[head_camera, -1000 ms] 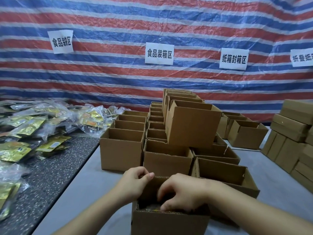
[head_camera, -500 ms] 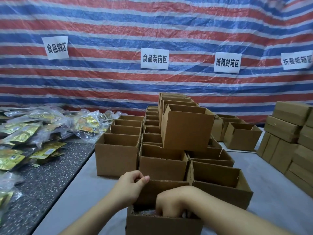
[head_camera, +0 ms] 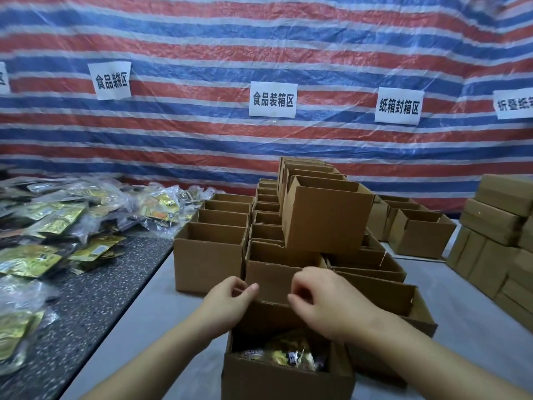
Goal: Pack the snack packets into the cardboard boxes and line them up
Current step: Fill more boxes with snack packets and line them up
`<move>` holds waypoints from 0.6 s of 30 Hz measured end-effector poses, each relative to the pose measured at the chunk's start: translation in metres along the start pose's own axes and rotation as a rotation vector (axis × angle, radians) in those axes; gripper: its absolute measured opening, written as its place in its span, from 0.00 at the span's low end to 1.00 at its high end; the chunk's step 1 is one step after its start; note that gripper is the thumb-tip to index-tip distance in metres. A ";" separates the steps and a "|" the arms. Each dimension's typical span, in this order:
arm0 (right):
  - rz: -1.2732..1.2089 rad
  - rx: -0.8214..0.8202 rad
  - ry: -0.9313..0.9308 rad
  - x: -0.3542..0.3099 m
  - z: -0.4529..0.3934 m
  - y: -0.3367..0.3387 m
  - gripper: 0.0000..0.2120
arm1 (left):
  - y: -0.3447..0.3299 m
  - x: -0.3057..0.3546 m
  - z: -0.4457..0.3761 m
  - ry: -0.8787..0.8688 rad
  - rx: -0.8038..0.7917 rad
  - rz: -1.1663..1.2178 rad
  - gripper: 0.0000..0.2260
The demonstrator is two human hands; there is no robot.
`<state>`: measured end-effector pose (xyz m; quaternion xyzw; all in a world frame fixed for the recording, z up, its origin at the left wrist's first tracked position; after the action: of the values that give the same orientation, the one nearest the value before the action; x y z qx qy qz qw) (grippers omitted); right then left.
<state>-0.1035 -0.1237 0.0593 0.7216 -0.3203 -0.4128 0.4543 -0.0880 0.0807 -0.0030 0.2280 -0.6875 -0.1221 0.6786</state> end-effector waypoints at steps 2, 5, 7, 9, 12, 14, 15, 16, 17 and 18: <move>-0.005 0.037 -0.026 0.014 0.014 0.004 0.11 | 0.000 -0.004 0.007 0.059 -0.035 0.053 0.17; -0.106 -0.121 -0.193 0.030 0.029 -0.014 0.21 | -0.008 -0.010 0.019 0.169 -0.142 0.151 0.16; -0.199 -0.132 -0.254 0.031 0.034 -0.030 0.16 | -0.013 -0.011 0.024 0.219 -0.109 0.191 0.14; -0.308 -0.054 -0.350 0.030 0.033 -0.042 0.14 | -0.012 -0.009 0.028 0.275 -0.039 0.257 0.10; -0.337 0.063 -0.425 0.023 0.029 -0.048 0.12 | -0.006 -0.008 0.034 0.322 -0.034 0.361 0.09; -0.333 0.092 -0.423 0.018 0.030 -0.050 0.13 | -0.001 -0.006 0.038 0.310 -0.007 0.391 0.10; -0.340 0.088 -0.410 0.013 0.031 -0.049 0.13 | 0.002 -0.004 0.042 0.299 0.018 0.393 0.11; -0.352 0.083 -0.383 0.008 0.033 -0.047 0.14 | 0.007 -0.001 0.045 0.285 0.052 0.389 0.11; -0.361 0.085 -0.348 0.002 0.033 -0.043 0.14 | 0.014 0.004 0.049 0.265 0.088 0.378 0.11; -0.375 0.099 -0.310 -0.005 0.032 -0.036 0.14 | 0.022 0.011 0.053 0.237 0.126 0.366 0.11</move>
<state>-0.1310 -0.1186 0.0199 0.7177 -0.2664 -0.5796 0.2794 -0.1433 0.0876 0.0145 0.1541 -0.6389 0.0739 0.7500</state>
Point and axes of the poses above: each hand's wrist, its own z-axis away from the middle knuckle, its own y-axis out of the back of the hand, x = y × z, the point moved 1 cm from there along -z, towards the middle knuckle, and after that the axes turned 7 degrees about x, right-handed, at the moved point
